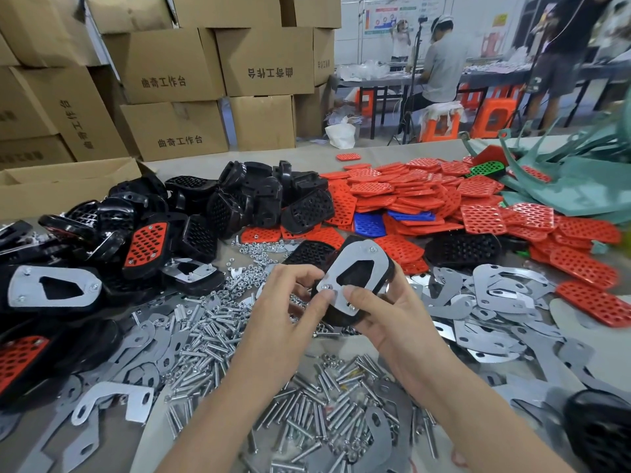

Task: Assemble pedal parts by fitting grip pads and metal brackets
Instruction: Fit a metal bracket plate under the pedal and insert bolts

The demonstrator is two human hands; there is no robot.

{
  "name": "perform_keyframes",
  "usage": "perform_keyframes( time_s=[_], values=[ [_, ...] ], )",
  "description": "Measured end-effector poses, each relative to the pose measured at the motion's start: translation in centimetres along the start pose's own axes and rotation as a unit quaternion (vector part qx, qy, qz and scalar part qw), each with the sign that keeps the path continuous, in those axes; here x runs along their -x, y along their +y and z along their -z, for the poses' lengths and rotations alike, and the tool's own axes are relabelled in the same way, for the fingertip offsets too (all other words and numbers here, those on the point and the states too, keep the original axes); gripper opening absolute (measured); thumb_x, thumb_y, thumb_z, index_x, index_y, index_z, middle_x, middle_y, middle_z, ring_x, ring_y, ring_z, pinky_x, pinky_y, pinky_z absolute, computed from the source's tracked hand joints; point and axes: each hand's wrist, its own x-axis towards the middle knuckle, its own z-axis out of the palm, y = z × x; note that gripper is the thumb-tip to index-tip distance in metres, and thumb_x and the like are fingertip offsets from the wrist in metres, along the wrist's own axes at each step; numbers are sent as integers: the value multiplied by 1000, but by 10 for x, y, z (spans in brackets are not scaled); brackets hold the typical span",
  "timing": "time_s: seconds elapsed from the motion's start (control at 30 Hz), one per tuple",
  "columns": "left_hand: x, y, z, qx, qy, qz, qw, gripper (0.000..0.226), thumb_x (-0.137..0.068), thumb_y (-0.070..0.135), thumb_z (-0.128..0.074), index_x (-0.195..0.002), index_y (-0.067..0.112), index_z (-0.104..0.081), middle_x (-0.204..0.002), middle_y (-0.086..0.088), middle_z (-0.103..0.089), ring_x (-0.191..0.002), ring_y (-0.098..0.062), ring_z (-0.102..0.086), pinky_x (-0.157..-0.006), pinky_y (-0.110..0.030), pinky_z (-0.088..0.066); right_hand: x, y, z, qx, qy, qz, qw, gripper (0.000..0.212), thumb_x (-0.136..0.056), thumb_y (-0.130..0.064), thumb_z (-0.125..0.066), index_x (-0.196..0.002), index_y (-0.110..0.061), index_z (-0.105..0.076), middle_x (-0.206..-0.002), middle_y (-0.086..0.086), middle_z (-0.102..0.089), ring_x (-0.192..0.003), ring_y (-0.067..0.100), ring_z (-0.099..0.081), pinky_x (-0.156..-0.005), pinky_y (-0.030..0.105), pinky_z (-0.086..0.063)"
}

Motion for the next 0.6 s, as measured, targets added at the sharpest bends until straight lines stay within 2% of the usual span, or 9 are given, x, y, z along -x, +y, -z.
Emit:
perform_keyframes(
  time_s=[0.1,0.23,0.3,0.4,0.5,0.6],
  values=[
    [0,0,0,-20,1,-28,999,10,-98,38,-60,-106,44,-63,-107,15,-56,-105,-7,-59,-81,-9,-44,0,-1,0,-3,-3,-5,1000,45,-94,6,-65,-133,-15,-59,-113,15,-75,-99,26,-74,-81,34,-61],
    [1,-1,-1,-10,-19,-34,999,30,-103,24,-54,-121,45,-64,-110,18,-51,-108,-9,-58,-83,-9,-45,1,-4,0,-28,1,-21,999,47,-94,7,-64,-137,-12,-57,-121,20,-73,-103,30,-74,-80,34,-62],
    [3,1,-2,3,-19,-29,999,31,-100,26,-53,-124,46,-58,-115,19,-53,-114,-8,-56,-85,-10,-44,0,-5,-1,-38,2,-25,999,48,-93,7,-63,-137,-11,-57,-123,21,-72,-104,30,-74,-81,35,-62],
    [3,3,-3,22,-15,-22,999,21,-99,27,-53,-114,42,-59,-117,15,-55,-117,-12,-56,-86,-12,-44,0,-5,0,-46,-5,-29,998,48,-93,7,-63,-137,-10,-56,-119,19,-73,-101,29,-74,-82,35,-62],
    [3,5,-6,28,-26,1,999,19,-100,34,-50,-108,42,-65,-122,22,-50,-123,-2,-52,-92,-18,-44,2,-4,-1,-43,-20,-36,998,48,-92,4,-65,-136,-12,-57,-118,16,-74,-102,26,-74,-83,34,-61],
    [5,7,-6,59,-33,-2,998,21,-101,36,-49,-117,41,-62,-125,22,-56,-125,-3,-54,-95,-21,-47,1,-4,-3,-52,-22,-38,998,55,-85,-1,-70,-138,-12,-57,-123,18,-73,-104,28,-73,-87,38,-62]
  ],
)
